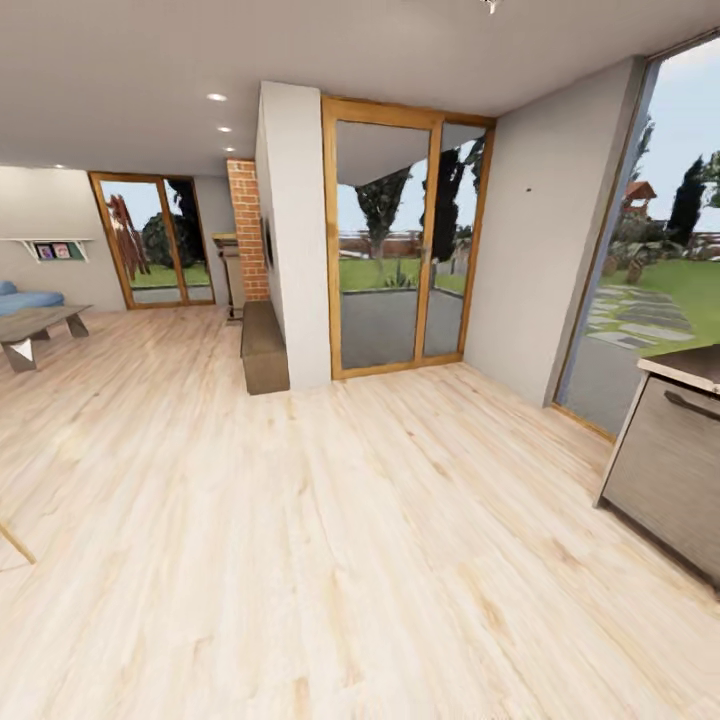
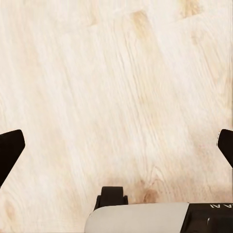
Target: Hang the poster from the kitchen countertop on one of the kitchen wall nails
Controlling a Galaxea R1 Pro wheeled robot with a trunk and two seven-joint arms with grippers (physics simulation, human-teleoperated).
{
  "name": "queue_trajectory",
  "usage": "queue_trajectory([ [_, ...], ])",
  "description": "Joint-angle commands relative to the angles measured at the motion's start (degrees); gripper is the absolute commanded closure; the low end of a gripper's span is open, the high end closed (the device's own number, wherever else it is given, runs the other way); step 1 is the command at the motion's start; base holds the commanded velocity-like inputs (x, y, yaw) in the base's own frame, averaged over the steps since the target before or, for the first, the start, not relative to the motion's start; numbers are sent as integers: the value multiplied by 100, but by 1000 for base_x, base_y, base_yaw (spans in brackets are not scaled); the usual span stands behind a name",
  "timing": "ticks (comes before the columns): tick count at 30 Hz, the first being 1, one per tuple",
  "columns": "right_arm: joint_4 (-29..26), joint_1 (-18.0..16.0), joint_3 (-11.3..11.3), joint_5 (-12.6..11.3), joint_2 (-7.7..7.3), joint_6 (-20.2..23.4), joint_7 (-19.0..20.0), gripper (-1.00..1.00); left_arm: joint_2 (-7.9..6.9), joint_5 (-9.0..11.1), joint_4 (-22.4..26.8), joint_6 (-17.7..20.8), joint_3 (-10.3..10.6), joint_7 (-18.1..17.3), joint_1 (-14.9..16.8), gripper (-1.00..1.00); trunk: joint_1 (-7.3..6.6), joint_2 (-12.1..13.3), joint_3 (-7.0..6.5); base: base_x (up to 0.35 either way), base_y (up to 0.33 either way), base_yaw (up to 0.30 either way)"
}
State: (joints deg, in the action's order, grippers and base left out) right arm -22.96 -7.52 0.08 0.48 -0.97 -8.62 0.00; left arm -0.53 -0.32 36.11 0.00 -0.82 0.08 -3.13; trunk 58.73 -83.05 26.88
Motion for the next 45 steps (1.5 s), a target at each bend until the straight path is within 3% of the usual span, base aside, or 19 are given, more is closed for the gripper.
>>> queue_trajectory([
  [1, 7, -4, 1, 5, 0, -18, 0, -100, 1, -3, 10, 0, -6, 1, -3, -100, 0, -3, 5, 0, 0, -300],
  [16, 10, -4, 1, 5, 0, -17, 0, -100, 1, -3, 10, 1, -6, 1, -3, -100, 0, -3, 5, 0, 0, -298],
  [29, 10, -4, 1, 5, 0, -25, -7, -100, 1, -3, 10, 7, -10, 3, -3, -100, 0, -3, 14, 253, 0, -135],
  [45, 10, -4, 1, 5, 0, -25, -9, -100, 1, -3, 10, 0, -15, 9, -3, -100, 0, -3, 110, 24, 0, -201],
])
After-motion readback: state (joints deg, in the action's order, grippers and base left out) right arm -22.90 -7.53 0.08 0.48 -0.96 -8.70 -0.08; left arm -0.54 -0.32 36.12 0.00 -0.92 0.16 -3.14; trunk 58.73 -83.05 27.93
